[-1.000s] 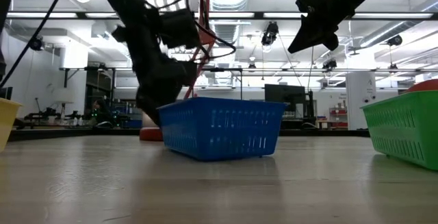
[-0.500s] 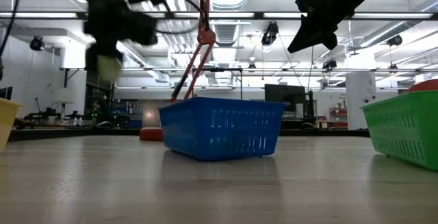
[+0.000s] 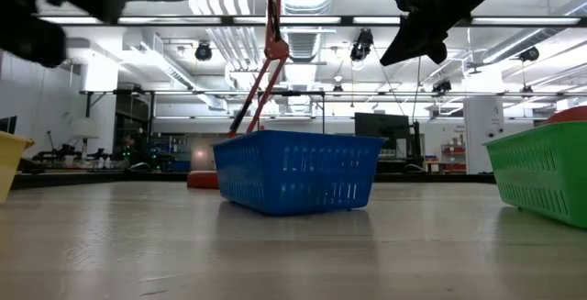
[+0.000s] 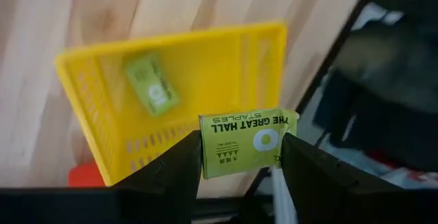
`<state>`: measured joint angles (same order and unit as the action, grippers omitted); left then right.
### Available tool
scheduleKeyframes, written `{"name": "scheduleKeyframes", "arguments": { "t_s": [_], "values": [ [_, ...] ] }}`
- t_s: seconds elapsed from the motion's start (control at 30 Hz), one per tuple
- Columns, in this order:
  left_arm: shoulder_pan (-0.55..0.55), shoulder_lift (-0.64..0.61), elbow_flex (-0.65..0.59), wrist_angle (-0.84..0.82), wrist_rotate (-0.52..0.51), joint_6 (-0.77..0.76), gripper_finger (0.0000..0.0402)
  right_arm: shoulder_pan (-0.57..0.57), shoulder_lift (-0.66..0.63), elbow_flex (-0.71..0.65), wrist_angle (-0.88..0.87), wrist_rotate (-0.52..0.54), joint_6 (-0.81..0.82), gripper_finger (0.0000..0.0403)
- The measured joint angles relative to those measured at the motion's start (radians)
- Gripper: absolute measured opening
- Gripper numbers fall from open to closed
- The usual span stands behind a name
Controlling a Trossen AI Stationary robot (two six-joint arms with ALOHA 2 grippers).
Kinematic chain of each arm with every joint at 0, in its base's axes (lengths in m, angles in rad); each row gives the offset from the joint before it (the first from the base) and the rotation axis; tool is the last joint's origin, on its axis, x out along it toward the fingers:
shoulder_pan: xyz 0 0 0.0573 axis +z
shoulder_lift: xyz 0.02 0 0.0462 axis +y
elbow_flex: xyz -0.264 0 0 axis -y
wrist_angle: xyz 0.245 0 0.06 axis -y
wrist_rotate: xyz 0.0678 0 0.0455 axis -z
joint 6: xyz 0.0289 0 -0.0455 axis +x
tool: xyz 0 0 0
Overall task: Pick and place Stapler, Stapler remover, tape
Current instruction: Put the left green staple pin box into the yellow bin, then put the green staple pin box into the yellow bin
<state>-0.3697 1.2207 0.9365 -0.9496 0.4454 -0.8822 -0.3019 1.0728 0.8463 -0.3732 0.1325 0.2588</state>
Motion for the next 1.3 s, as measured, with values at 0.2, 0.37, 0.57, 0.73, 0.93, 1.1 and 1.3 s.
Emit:
{"name": "scheduleKeyframes", "arguments": {
  "t_s": [0.2, 0.37, 0.57, 0.73, 0.93, 1.1, 1.3],
  "values": [
    [-0.039, 0.085, -0.070, 0.045, 0.007, -0.031, 0.0193, 0.000, 0.050, 0.000, 0.013, -0.003, -0.001, 0.0008],
    [-0.038, 0.138, -0.090, 0.091, 0.057, -0.041, 0.0213, 0.000, 0.080, 0.000, 0.012, -0.042, 0.001, 0.0008],
    [-0.035, 0.135, -0.090, 0.076, 0.058, -0.061, 0.0285, 0.000, 0.085, 0.000, 0.012, -0.055, 0.003, 0.0008],
    [-0.028, 0.085, -0.090, 0.051, 0.069, -0.034, 0.0324, 0.000, 0.085, 0.000, 0.012, -0.055, 0.000, 0.0008],
    [0.031, 0.034, -0.088, -0.002, 0.057, 0.053, 0.0324, 0.000, 0.085, 0.000, 0.011, -0.056, -0.003, 0.0008],
    [0.143, 0.035, -0.072, -0.011, 0.032, 0.179, 0.0323, 0.001, 0.085, 0.000, 0.011, -0.056, 0.007, 0.0008],
    [0.302, 0.039, -0.020, 0.000, -0.082, 0.414, 0.0322, 0.001, 0.085, 0.000, 0.011, -0.058, 0.070, 0.0008]
  ]
}}
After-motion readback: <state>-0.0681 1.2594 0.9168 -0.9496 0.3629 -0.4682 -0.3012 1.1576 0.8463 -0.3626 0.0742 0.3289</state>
